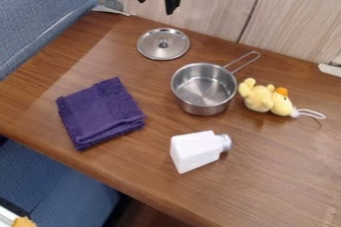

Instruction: Took the silver pot from the table and put it on top of the blue towel

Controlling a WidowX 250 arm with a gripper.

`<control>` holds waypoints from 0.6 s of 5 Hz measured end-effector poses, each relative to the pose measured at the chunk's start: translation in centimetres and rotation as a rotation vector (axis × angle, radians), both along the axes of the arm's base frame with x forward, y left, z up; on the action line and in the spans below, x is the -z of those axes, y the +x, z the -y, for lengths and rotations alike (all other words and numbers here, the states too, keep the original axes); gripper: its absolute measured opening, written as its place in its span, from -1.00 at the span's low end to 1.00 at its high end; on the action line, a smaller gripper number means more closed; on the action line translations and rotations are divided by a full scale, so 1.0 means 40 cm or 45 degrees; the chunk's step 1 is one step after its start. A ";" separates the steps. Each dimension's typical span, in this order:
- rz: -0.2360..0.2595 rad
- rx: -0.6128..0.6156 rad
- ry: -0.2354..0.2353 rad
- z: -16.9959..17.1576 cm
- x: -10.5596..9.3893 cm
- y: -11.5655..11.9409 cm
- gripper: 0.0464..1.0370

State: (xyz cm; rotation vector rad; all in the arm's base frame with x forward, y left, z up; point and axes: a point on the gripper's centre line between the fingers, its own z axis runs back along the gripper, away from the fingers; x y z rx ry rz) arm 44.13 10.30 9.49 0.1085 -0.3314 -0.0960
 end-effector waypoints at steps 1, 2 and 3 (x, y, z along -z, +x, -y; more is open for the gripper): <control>-0.055 -0.002 -0.013 0.002 0.045 -0.009 0.93; -0.115 0.023 -0.033 0.034 0.089 -0.033 0.93; -0.143 0.070 -0.071 0.077 0.111 -0.056 0.93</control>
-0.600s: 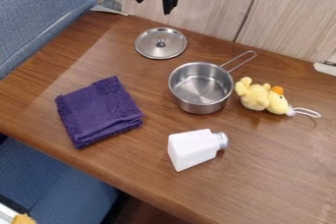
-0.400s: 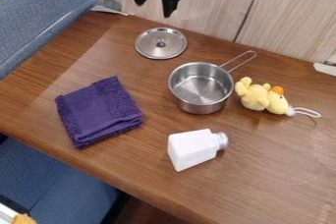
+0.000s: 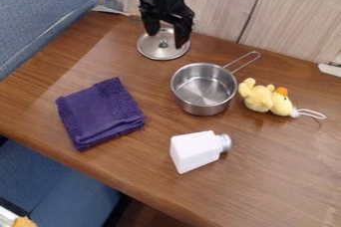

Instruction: Took the silver pot from the table and put it on top of the blue towel

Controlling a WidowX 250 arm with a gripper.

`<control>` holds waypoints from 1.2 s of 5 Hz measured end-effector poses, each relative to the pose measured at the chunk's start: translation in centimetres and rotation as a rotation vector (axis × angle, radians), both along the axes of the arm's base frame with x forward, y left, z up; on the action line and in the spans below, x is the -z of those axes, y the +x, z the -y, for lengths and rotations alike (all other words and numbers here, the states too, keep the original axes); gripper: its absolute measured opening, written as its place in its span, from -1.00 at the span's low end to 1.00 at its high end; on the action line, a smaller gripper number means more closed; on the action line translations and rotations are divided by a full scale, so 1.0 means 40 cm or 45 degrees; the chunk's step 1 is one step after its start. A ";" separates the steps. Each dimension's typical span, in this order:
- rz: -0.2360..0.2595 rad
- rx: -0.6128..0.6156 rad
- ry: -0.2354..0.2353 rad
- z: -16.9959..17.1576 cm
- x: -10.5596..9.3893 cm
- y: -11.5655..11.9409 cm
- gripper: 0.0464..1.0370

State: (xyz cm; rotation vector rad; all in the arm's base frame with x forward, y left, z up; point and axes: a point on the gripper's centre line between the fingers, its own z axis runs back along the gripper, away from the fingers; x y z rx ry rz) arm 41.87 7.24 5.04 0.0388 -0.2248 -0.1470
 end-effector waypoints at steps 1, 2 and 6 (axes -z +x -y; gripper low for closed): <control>-0.006 0.016 -0.039 0.020 -0.005 -0.032 0.93; -0.064 0.064 -0.031 0.039 0.026 -0.064 0.93; -0.162 0.230 0.092 0.132 0.126 -0.083 0.25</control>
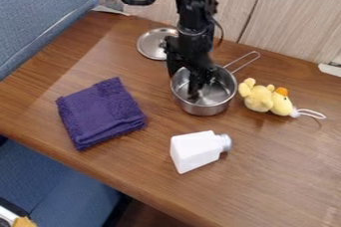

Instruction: Took the silver pot from the table and put it on top of the blue towel

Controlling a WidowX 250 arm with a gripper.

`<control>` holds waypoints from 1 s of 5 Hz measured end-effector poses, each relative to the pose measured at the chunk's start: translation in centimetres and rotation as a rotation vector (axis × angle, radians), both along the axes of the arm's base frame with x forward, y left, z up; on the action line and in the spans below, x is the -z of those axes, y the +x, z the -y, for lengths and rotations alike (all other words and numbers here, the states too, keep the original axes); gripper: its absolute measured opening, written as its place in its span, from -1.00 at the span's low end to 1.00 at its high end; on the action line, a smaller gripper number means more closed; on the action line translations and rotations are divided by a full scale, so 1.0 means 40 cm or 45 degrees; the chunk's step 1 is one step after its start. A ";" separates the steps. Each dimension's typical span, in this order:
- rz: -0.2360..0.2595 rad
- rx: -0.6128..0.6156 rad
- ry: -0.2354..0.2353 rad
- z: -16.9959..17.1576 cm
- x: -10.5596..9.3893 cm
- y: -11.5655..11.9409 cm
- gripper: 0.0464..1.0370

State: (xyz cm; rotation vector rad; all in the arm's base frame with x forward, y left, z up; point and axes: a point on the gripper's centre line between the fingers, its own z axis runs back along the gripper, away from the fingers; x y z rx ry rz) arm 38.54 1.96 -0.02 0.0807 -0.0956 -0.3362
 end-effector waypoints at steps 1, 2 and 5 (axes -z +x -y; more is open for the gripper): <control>-0.002 -0.004 0.007 -0.002 0.005 0.001 -0.37; 0.005 -0.023 0.013 -0.009 0.004 0.008 -0.77; 0.030 -0.048 -0.045 -0.030 -0.031 0.003 -0.92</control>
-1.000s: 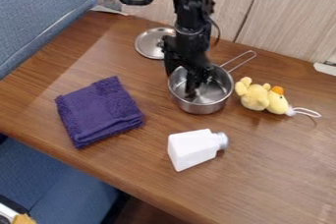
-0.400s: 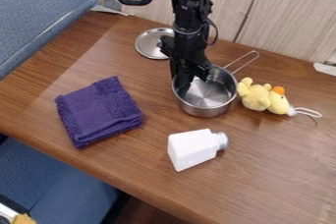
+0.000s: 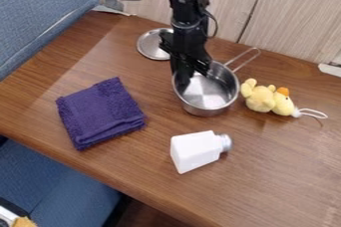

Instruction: Took the silver pot from the table and put it on top of the blue towel

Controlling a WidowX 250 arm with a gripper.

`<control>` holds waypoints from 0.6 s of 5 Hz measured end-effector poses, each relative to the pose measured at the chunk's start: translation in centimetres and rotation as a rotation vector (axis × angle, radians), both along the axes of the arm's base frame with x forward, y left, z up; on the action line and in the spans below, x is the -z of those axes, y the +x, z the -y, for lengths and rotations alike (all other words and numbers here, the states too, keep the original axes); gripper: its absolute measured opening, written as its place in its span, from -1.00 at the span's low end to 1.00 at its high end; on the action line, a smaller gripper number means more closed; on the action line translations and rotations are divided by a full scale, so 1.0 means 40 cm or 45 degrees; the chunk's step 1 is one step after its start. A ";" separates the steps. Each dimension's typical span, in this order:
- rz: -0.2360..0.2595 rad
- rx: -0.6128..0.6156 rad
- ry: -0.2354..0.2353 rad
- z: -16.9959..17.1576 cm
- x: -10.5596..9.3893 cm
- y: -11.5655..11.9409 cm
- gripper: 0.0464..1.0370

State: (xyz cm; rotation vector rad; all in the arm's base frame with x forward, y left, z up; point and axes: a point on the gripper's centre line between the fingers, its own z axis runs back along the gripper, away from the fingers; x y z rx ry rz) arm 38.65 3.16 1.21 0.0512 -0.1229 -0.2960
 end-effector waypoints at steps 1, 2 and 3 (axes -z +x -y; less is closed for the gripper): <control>0.037 -0.043 -0.038 -0.046 -0.041 -0.007 -0.93; 0.073 -0.065 -0.074 -0.085 -0.080 -0.029 -0.93; 0.106 -0.090 -0.123 -0.148 -0.123 -0.071 -0.93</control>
